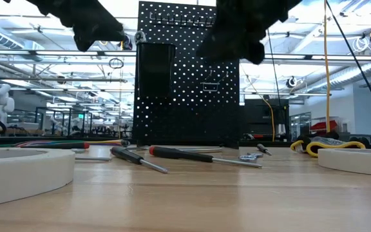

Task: Hang tools onto peg board
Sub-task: Put the magnet pick up tool into the peg board

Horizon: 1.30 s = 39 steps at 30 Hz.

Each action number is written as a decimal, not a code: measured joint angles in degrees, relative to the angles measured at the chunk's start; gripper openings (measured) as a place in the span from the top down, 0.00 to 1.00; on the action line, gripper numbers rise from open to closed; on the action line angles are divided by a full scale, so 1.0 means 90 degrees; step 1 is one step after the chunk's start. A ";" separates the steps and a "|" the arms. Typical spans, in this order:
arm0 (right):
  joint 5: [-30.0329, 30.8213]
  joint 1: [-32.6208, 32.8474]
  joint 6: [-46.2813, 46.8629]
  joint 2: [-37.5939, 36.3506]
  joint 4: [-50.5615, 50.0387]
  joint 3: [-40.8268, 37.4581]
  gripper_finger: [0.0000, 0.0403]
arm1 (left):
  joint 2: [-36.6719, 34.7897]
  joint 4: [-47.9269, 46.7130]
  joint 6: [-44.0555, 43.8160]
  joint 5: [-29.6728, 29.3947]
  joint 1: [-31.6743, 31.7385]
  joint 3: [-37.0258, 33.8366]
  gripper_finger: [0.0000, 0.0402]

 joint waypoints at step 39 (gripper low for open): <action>0.1132 -0.0253 0.0869 0.0550 -0.0729 0.0000 0.63 | 0.1294 0.0200 -0.0304 -0.0846 -0.1227 0.0002 0.68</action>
